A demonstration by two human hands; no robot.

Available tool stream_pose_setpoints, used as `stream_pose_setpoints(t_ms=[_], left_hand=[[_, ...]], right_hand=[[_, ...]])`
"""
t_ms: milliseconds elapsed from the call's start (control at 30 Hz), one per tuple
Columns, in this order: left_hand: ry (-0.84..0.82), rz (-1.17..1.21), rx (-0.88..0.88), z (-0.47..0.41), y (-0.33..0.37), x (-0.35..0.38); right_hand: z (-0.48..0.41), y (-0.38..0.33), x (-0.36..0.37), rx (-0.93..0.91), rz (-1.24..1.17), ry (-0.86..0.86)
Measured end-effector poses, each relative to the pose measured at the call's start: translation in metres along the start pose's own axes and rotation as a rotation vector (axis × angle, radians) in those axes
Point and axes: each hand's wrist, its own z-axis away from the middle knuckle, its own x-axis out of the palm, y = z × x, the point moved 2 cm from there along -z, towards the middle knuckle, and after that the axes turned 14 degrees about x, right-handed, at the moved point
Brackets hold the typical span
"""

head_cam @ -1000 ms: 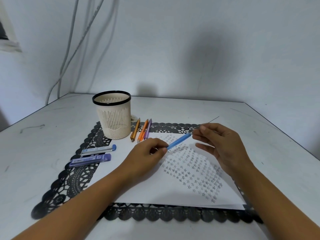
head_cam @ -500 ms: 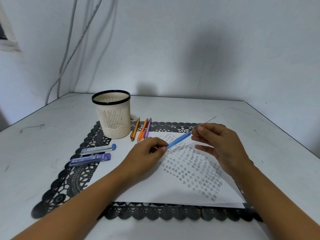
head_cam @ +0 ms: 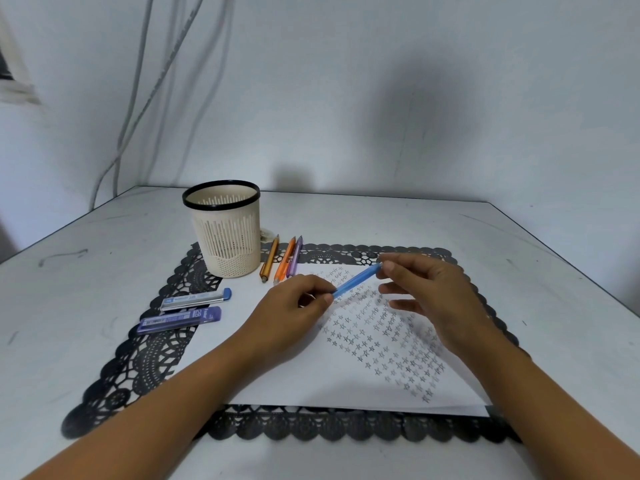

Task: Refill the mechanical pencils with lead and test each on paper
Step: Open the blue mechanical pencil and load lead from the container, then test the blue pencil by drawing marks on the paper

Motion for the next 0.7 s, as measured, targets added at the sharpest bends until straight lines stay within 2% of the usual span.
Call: stream_pose_setpoints(t_ms=[200, 400, 600, 700], left_hand=[[-0.007, -0.017, 0.002, -0.001, 0.000, 0.000], [-0.016, 0.001, 0.010, 0.000, 0.000, 0.001], [-0.033, 0.010, 0.057, 0.001, 0.003, 0.002], [-0.073, -0.083, 0.162, 0.004, 0.004, 0.005]], right_hand=[[0.004, -0.002, 0.006, -0.049, 0.145, -0.035], [0.005, 0.000, 0.007, 0.016, 0.121, -0.080], [0.006, 0.005, 0.012, 0.089, 0.021, -0.186], [0.004, 0.001, 0.012, 0.099, -0.227, -0.188]])
